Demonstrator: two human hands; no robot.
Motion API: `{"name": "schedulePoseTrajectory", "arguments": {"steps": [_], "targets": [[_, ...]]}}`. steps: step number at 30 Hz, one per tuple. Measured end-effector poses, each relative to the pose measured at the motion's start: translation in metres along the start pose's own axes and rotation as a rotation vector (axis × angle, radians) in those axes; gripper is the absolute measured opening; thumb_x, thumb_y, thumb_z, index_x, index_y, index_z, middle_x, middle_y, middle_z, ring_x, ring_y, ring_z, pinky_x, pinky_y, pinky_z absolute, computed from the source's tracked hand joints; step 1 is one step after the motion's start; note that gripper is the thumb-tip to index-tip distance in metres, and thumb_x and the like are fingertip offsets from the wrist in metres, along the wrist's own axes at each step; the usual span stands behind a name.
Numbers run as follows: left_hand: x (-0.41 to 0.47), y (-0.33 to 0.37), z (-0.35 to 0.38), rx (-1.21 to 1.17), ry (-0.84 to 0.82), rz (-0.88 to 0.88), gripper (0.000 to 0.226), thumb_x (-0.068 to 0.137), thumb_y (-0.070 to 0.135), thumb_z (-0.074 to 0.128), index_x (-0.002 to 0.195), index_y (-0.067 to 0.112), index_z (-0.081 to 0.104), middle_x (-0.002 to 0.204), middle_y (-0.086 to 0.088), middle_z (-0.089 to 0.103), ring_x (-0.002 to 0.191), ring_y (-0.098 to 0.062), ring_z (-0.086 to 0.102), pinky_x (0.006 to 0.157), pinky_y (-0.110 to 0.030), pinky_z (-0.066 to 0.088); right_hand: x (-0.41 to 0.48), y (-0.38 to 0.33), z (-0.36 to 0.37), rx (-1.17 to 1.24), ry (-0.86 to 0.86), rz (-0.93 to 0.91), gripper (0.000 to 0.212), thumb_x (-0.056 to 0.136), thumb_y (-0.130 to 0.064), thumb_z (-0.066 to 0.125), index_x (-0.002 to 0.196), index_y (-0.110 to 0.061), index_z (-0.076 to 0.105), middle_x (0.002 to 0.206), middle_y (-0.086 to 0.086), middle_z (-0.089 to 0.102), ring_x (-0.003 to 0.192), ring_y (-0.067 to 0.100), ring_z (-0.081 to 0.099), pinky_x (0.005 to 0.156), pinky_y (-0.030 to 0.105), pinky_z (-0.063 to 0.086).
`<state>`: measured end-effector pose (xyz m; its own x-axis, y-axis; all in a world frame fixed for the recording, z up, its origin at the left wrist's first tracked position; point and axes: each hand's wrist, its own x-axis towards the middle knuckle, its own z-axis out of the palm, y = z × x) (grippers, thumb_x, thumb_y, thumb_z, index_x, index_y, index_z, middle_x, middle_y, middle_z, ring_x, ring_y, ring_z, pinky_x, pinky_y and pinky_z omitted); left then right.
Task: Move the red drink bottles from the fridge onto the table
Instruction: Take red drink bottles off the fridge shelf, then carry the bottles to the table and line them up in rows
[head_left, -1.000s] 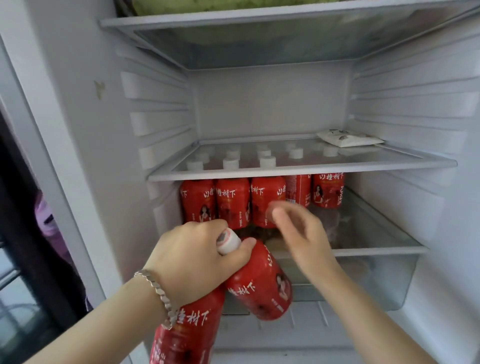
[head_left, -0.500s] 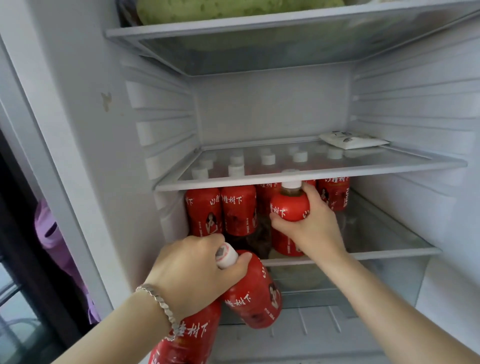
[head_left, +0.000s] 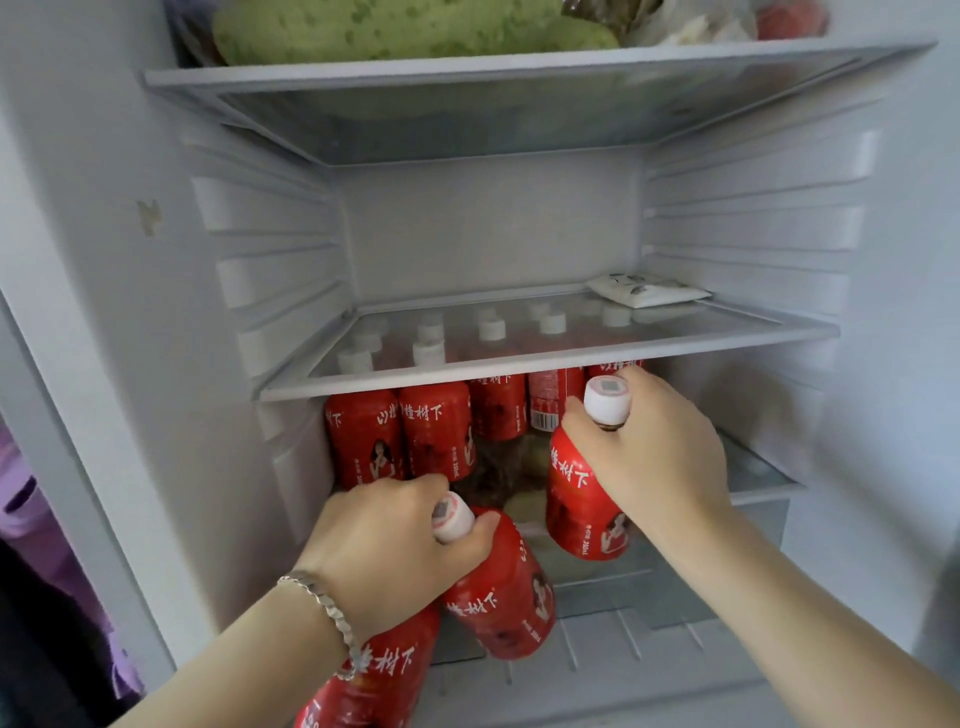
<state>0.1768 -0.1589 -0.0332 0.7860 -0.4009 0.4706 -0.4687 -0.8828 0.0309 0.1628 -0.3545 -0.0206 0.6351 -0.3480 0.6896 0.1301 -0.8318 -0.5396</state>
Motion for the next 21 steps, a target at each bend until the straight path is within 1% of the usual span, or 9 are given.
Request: {"name": "schedulePoseTrajectory", "arguments": {"steps": [2, 4, 6, 9, 12, 15, 16, 18, 21], "targets": [[0.001, 0.001, 0.000, 0.004, -0.012, 0.004, 0.053, 0.062, 0.076, 0.023, 0.055, 0.024, 0.033, 0.049, 0.009, 0.045, 0.046, -0.004, 0.041, 0.044, -0.014, 0.024, -0.001, 0.002, -0.008, -0.033, 0.006, -0.099, 0.019, 0.075, -0.037, 0.062, 0.072, -0.023, 0.050, 0.063, -0.011, 0.054, 0.056, 0.010, 0.050, 0.048, 0.017, 0.031], [0.002, 0.002, 0.001, 0.016, -0.016, 0.014, 0.053, 0.063, 0.076, 0.022, 0.056, 0.024, 0.032, 0.050, 0.009, 0.045, 0.047, -0.005, 0.042, 0.046, -0.016, 0.027, -0.001, 0.002, -0.015, -0.054, -0.011, -0.183, 0.015, 0.073, -0.032, 0.068, 0.072, -0.020, 0.058, 0.064, -0.010, 0.056, 0.057, 0.014, 0.053, 0.049, 0.019, 0.034], [0.002, 0.003, 0.002, 0.019, -0.034, 0.016, 0.052, 0.064, 0.075, 0.022, 0.056, 0.025, 0.032, 0.052, 0.009, 0.045, 0.050, -0.007, 0.045, 0.050, -0.020, 0.032, -0.002, -0.002, -0.020, -0.081, -0.032, -0.278, 0.016, 0.071, -0.029, 0.071, 0.068, -0.018, 0.060, 0.062, -0.008, 0.057, 0.057, 0.018, 0.055, 0.051, 0.022, 0.036], [0.000, 0.005, 0.002, 0.055, -0.025, 0.028, 0.052, 0.063, 0.076, 0.020, 0.057, 0.025, 0.030, 0.051, 0.010, 0.043, 0.053, -0.008, 0.045, 0.052, -0.022, 0.031, -0.007, -0.016, -0.027, -0.187, -0.062, -0.462, 0.018, 0.066, -0.034, 0.068, 0.061, -0.021, 0.058, 0.058, -0.006, 0.056, 0.047, 0.017, 0.052, 0.043, 0.020, 0.031], [-0.008, 0.004, -0.001, 0.073, 0.002, 0.037, 0.053, 0.064, 0.076, 0.021, 0.057, 0.024, 0.028, 0.049, 0.009, 0.039, 0.051, -0.010, 0.041, 0.048, -0.023, 0.027, -0.013, -0.029, -0.029, -0.269, -0.227, -0.538, 0.021, 0.068, -0.044, 0.061, 0.061, -0.026, 0.053, 0.059, -0.009, 0.053, 0.049, 0.013, 0.049, 0.041, 0.018, 0.027], [-0.021, 0.002, -0.007, 0.065, -0.013, 0.016, 0.054, 0.062, 0.076, 0.020, 0.057, 0.023, 0.027, 0.049, 0.009, 0.037, 0.052, -0.012, 0.042, 0.050, -0.024, 0.027, -0.022, -0.033, -0.026, -0.270, -0.352, -0.588, 0.026, 0.073, -0.050, 0.056, 0.064, -0.029, 0.044, 0.059, -0.011, 0.042, 0.054, 0.010, 0.042, 0.044, 0.019, 0.020], [-0.027, 0.002, -0.008, 0.082, -0.021, 0.007, 0.053, 0.062, 0.076, 0.018, 0.057, 0.023, 0.027, 0.050, 0.010, 0.037, 0.053, -0.012, 0.044, 0.051, -0.024, 0.028, -0.026, -0.035, -0.025, -0.263, -0.394, -0.610, 0.025, 0.074, -0.050, 0.054, 0.065, -0.029, 0.044, 0.061, -0.011, 0.041, 0.056, 0.011, 0.043, 0.044, 0.020, 0.019], [-0.042, 0.003, -0.013, 0.137, -0.032, -0.033, 0.052, 0.063, 0.076, 0.018, 0.057, 0.024, 0.026, 0.050, 0.010, 0.036, 0.055, -0.011, 0.048, 0.052, -0.024, 0.028, -0.035, -0.038, -0.020, -0.257, -0.509, -0.644, 0.024, 0.076, -0.051, 0.052, 0.069, -0.029, 0.045, 0.067, -0.010, 0.045, 0.062, 0.014, 0.046, 0.046, 0.022, 0.019], [-0.074, 0.005, -0.021, 0.182, -0.080, -0.150, 0.051, 0.072, 0.074, 0.027, 0.059, 0.025, 0.025, 0.051, 0.010, 0.035, 0.055, -0.012, 0.043, 0.054, -0.024, 0.031, -0.053, -0.044, -0.013, -0.242, -0.612, -0.728, 0.031, 0.076, -0.054, 0.049, 0.065, -0.026, 0.043, 0.071, -0.006, 0.057, 0.063, 0.018, 0.048, 0.050, 0.026, 0.024]]}}
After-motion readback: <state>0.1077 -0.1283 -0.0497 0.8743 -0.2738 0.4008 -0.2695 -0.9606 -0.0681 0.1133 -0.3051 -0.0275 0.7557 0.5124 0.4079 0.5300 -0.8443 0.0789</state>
